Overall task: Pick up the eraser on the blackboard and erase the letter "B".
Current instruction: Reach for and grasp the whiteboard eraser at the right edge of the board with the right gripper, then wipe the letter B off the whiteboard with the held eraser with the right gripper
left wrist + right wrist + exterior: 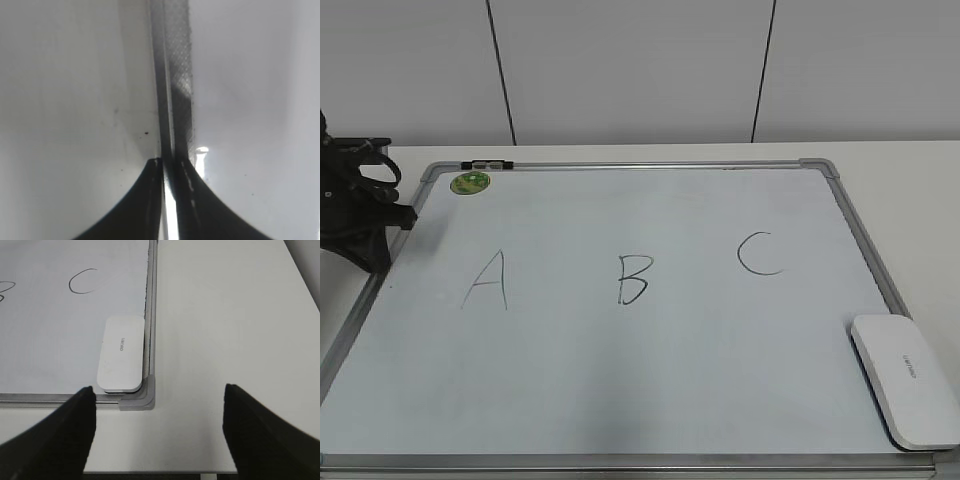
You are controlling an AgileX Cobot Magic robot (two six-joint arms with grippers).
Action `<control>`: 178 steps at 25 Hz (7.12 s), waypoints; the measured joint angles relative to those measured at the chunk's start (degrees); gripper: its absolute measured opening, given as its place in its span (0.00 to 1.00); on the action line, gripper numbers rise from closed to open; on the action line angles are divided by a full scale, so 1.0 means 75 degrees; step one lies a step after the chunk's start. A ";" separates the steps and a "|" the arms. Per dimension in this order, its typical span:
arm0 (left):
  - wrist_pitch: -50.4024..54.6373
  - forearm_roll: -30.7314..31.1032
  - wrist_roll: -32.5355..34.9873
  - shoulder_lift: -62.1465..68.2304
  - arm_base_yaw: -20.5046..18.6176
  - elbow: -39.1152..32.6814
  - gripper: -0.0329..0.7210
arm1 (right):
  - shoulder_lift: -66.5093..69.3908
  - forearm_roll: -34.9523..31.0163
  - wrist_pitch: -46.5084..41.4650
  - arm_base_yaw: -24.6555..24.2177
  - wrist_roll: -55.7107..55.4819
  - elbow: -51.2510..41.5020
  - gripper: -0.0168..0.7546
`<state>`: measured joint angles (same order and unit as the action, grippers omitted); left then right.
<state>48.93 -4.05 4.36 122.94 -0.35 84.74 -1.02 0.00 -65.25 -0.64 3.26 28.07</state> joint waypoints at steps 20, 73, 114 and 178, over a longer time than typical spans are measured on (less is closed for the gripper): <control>-0.0012 0.0059 0.0014 0.0000 0.0000 0.0000 0.13 | 0.2353 -0.0651 0.0876 0.0000 0.0000 0.0806 0.78; -0.0015 0.0076 0.0014 0.0000 0.0000 0.0000 0.16 | 1.2051 -0.1097 0.3451 0.0859 0.0174 0.2040 0.81; -0.0043 0.0076 0.0027 0.0000 0.0000 0.0000 0.17 | 1.2589 -0.1005 0.3173 0.0870 0.0139 0.2523 0.72; 0.0123 -0.0086 0.0041 0.0000 -0.0002 0.0029 0.18 | 1.8480 -0.0096 -0.0767 0.4785 0.0378 1.2063 0.72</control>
<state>49.85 -4.70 4.66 122.94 -0.36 84.96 137.58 -0.72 -71.01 35.25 6.09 118.53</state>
